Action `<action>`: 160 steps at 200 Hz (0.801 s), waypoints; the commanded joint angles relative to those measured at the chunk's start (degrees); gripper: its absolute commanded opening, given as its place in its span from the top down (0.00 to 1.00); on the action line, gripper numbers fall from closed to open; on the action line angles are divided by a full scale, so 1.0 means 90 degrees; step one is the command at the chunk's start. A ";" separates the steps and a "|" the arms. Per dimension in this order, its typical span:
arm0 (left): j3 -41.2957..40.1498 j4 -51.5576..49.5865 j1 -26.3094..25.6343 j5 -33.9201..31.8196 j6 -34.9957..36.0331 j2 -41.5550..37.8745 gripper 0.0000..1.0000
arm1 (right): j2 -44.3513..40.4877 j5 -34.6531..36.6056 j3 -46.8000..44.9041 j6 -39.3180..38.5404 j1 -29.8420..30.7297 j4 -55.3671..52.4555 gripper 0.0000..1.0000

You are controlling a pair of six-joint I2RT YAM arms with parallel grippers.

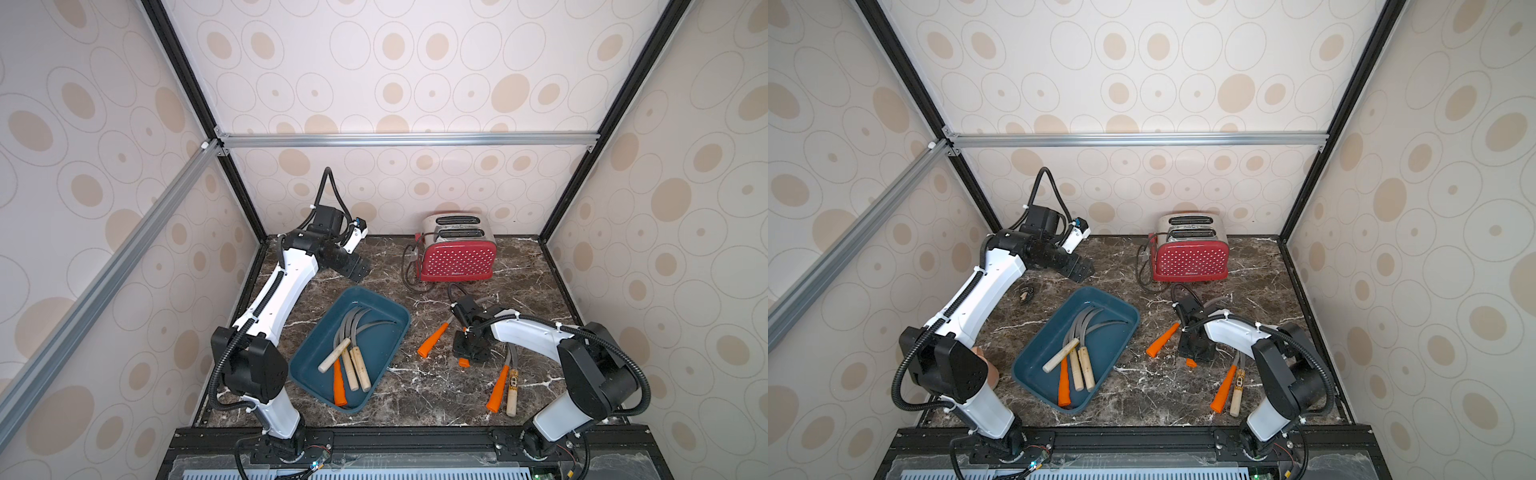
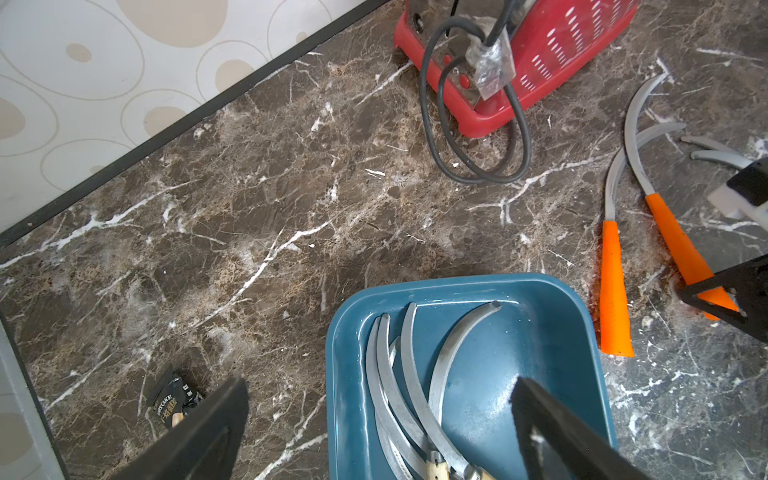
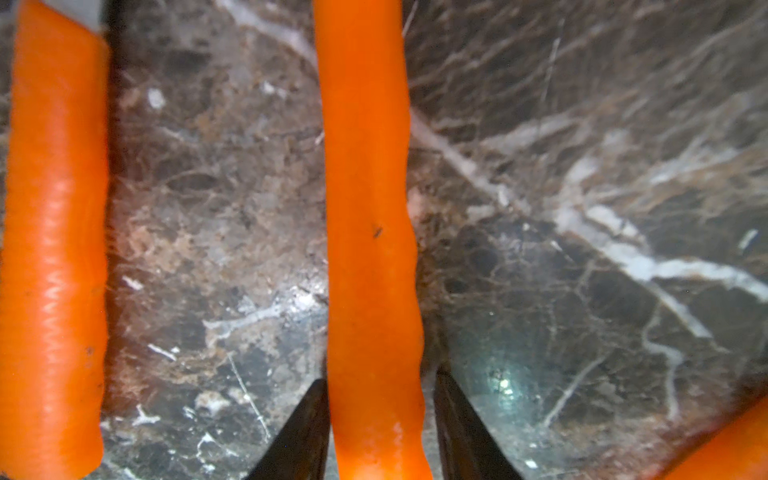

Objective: Put small sickles into storage boxes
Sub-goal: Pick up the sickle at the center of the board.

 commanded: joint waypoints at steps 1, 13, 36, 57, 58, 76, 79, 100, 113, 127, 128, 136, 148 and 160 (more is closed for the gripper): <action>0.0133 -0.0059 -0.0015 0.0108 0.0162 -0.0144 0.01 | 0.0285 0.0055 -0.0025 0.0095 0.0051 0.0047 0.57; 0.0132 -0.0058 -0.0014 0.0119 0.0162 -0.0138 0.01 | 0.0321 0.0084 -0.0021 0.0082 0.0050 0.0031 0.57; 0.0147 -0.0067 -0.0014 0.0129 0.0172 -0.0130 0.01 | 0.0372 0.0091 -0.0023 0.0065 0.0051 0.0040 0.57; 0.0173 -0.0082 -0.0018 0.0147 0.0182 -0.0115 0.01 | 0.0468 0.0114 0.0025 0.0034 0.0041 0.0044 0.59; 0.0170 -0.0085 -0.0019 0.0143 0.0182 -0.0112 0.01 | 0.0476 0.0110 0.0030 0.0035 0.0041 0.0036 0.59; 0.0190 -0.0099 -0.0016 0.0177 0.0172 -0.0106 0.01 | 0.0616 0.0140 0.0074 -0.0016 0.0051 0.0018 0.61; 0.0193 -0.0100 -0.0016 0.0177 0.0163 -0.0098 0.01 | 0.0642 0.0144 0.0076 -0.0020 0.0051 0.0027 0.62; 0.0185 -0.0108 -0.0012 0.0217 0.0143 -0.0111 0.01 | 0.0817 0.0183 0.0124 -0.0044 0.0045 0.0023 0.68; 0.0155 -0.0109 -0.0014 0.0222 0.0142 -0.0123 0.01 | 0.0898 0.0182 0.0127 -0.0058 0.0044 0.0028 0.72; 0.0148 -0.0117 -0.0012 0.0220 0.0162 -0.0142 0.01 | 0.0951 0.0192 0.0130 -0.0069 0.0051 0.0056 0.80; 0.0153 -0.0117 -0.0011 0.0219 0.0162 -0.0140 0.01 | 0.0952 0.0188 0.0127 -0.0070 0.0051 0.0052 0.81; 0.0150 -0.0122 -0.0016 0.0215 0.0162 -0.0138 0.01 | 0.0963 0.0202 0.0123 -0.0074 0.0048 0.0055 0.84; 0.0153 -0.0127 -0.0013 0.0212 0.0172 -0.0146 0.01 | 0.0962 0.0232 0.0118 -0.0081 0.0050 0.0038 0.87; 0.0177 -0.0127 -0.0014 0.0213 0.0172 -0.0152 0.01 | 0.0912 0.0228 0.0080 -0.0086 0.0047 0.0059 0.89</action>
